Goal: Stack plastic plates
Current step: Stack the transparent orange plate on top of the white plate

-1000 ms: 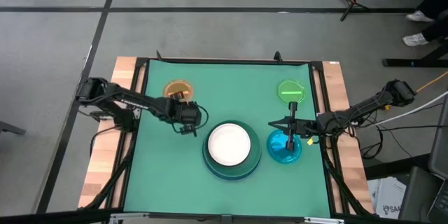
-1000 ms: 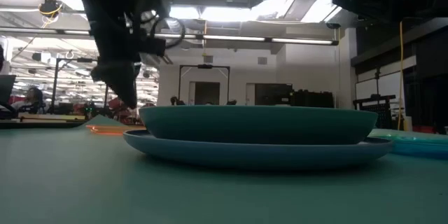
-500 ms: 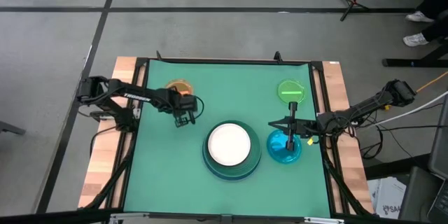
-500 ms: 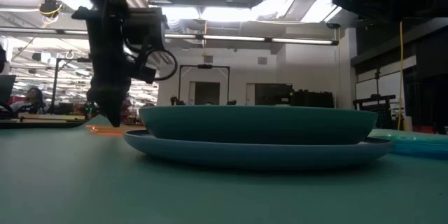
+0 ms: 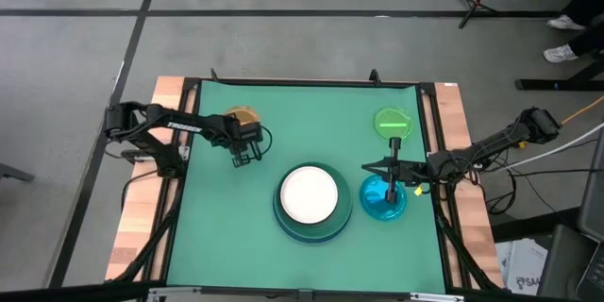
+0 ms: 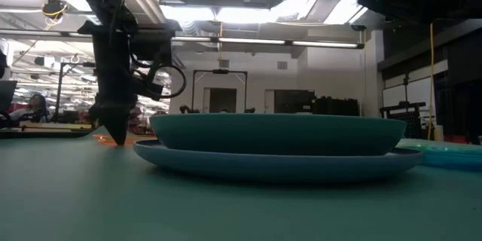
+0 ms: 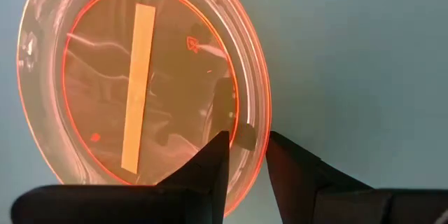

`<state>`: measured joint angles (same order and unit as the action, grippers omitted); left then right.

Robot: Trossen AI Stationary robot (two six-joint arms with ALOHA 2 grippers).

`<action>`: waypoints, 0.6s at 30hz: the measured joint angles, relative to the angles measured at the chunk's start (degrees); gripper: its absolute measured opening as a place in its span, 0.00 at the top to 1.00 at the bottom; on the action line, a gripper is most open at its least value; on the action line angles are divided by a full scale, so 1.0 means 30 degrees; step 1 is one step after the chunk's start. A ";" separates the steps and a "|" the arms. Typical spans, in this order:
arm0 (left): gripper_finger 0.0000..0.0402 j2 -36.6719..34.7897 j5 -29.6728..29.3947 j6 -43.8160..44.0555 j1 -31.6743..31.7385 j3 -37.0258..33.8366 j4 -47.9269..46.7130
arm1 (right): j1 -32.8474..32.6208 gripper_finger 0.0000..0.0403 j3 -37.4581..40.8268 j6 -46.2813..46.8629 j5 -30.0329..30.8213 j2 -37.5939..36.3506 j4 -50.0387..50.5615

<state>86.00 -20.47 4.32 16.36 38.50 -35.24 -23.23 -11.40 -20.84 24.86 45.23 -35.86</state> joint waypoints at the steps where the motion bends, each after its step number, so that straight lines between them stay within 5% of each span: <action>1: 0.78 -0.0014 -0.0006 -0.0007 0.0035 -0.0049 0.0035 | 0.0002 1.00 0.0000 0.0000 0.0000 0.0000 0.0001; 13: 0.98 0.0023 0.0002 -0.1010 0.0029 -0.0150 0.0546 | -0.0006 1.00 -0.0001 -0.0007 0.0000 0.0000 -0.0006; 18: 0.99 0.0051 -0.0347 -0.1042 -0.0084 -0.0175 0.0754 | -0.0002 1.00 -0.0007 -0.0007 0.0007 0.0005 -0.0006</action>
<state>86.15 -21.51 1.19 16.11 37.98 -32.98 -23.23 -11.42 -20.86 24.88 45.25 -35.88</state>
